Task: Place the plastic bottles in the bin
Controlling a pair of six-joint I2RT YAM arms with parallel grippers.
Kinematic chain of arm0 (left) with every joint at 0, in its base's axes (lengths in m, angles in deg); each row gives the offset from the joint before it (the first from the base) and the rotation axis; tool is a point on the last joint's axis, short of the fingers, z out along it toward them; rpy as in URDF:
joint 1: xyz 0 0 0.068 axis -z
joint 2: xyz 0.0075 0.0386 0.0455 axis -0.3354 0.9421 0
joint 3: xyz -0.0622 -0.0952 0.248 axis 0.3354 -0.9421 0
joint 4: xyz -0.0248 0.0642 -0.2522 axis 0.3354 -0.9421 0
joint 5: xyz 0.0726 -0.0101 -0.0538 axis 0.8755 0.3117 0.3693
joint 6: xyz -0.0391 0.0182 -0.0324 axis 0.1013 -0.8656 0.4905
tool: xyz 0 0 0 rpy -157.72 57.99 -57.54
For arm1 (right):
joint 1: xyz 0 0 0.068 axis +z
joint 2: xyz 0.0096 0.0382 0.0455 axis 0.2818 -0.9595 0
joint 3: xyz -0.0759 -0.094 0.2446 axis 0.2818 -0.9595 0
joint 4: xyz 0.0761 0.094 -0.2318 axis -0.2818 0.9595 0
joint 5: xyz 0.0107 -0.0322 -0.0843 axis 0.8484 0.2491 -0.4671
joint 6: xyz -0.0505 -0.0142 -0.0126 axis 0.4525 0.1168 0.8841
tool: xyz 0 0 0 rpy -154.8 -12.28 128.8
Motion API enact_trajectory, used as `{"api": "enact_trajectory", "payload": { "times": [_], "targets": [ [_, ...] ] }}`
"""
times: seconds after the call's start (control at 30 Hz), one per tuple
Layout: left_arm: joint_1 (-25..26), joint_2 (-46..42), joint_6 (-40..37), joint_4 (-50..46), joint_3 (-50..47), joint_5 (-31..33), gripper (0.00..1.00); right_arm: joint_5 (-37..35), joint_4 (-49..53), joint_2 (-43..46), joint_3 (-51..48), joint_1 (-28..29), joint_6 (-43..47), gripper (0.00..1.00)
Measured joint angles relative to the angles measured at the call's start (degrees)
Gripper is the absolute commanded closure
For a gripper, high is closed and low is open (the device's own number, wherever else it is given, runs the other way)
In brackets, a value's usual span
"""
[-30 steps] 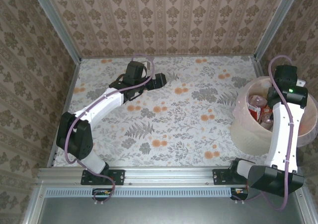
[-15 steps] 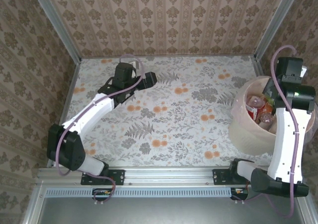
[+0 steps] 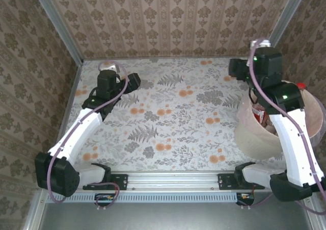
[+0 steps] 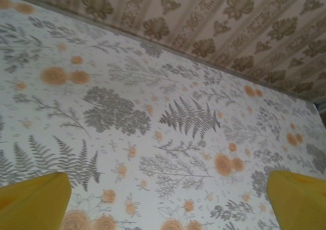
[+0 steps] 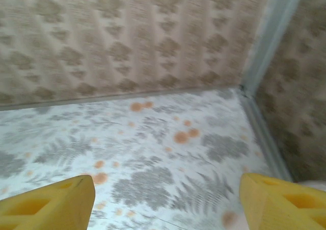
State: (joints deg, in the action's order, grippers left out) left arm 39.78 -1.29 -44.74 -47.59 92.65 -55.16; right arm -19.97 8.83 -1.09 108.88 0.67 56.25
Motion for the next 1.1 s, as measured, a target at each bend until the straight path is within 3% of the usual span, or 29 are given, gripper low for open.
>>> {"api": "enact_trajectory", "payload": {
  "times": [0.2, 0.33, 0.6, 0.8, 1.1],
  "targets": [
    [-2.91, -4.48, -0.63, -1.81, -2.62, 3.50, 0.00, 6.45, -10.10, -5.44, -5.11, 7.13, 1.31, 0.14],
    [-4.42, -6.51, -1.03, -2.91, -3.56, 5.40, 0.00, 10.47, -16.44, -9.16, -10.54, 10.27, 0.31, 0.00],
    [-6.80, -8.09, -4.57, -2.91, -7.19, 11.28, 0.00, 12.90, -27.80, -14.56, -23.45, 12.20, -0.61, 0.00],
    [-9.44, -8.81, -7.10, -1.44, -12.87, 17.99, 0.00, 11.65, -36.24, -16.37, -33.97, 9.64, -2.38, 0.00],
    [-16.28, -11.08, -10.93, 5.53, -25.38, 23.06, 0.00, 12.26, -43.39, -16.98, -46.31, -2.51, -7.15, 0.00]
  ]
}}
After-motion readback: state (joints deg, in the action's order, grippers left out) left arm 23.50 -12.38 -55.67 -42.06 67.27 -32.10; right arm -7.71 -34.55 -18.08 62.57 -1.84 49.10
